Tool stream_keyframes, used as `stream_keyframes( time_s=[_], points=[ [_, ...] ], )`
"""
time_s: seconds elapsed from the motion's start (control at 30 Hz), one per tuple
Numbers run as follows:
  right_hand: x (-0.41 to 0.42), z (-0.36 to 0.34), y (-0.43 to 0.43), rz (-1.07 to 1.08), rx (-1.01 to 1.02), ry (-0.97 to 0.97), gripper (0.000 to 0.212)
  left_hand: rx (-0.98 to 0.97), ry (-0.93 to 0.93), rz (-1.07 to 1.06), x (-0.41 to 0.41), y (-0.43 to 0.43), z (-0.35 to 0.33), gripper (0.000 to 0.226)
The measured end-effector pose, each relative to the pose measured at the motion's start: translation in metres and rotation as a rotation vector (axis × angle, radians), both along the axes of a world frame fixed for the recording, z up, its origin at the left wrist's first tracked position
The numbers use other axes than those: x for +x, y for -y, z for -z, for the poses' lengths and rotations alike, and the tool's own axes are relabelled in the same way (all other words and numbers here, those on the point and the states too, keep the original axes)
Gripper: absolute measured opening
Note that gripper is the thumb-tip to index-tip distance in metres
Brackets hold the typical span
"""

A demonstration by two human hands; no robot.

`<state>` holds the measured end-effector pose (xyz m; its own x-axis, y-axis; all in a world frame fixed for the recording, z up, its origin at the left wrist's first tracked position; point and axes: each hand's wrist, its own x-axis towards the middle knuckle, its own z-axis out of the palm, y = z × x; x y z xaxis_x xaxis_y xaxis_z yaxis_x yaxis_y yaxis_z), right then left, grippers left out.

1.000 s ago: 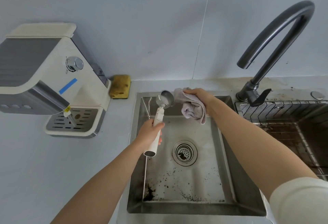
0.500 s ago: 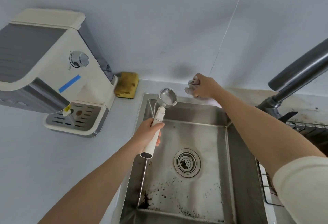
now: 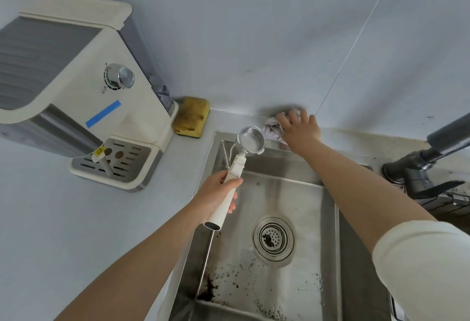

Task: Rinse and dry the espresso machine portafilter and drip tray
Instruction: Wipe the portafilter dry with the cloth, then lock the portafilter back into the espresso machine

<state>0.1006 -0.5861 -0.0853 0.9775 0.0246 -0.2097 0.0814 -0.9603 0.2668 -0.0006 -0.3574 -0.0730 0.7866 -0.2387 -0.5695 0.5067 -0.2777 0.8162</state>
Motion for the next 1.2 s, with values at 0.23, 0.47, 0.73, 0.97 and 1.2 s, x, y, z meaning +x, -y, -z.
stream_keyframes(
  time_s=[0.23,0.47,0.73,0.97,1.2],
  points=[
    [-0.022,-0.019,-0.005,0.213,0.338,-0.012,0.086,-0.059,-0.031,-0.039,-0.009,0.006,-0.008,0.009],
    [-0.077,-0.039,-0.025,0.474,1.213,-0.138,0.097,-0.096,0.000,-0.012,-0.029,0.005,-0.027,0.010],
    [-0.151,-0.055,-0.090,0.518,1.741,-0.439,0.025,-0.098,0.044,0.071,-0.066,-0.012,-0.050,0.021],
    [-0.185,-0.071,-0.141,0.537,2.000,-0.459,0.004,-0.117,0.043,0.111,-0.100,-0.048,-0.062,0.021],
    [-0.201,-0.071,-0.205,0.622,2.072,-0.447,0.014,-0.073,0.017,0.136,-0.112,-0.113,-0.065,0.023]
  ],
)
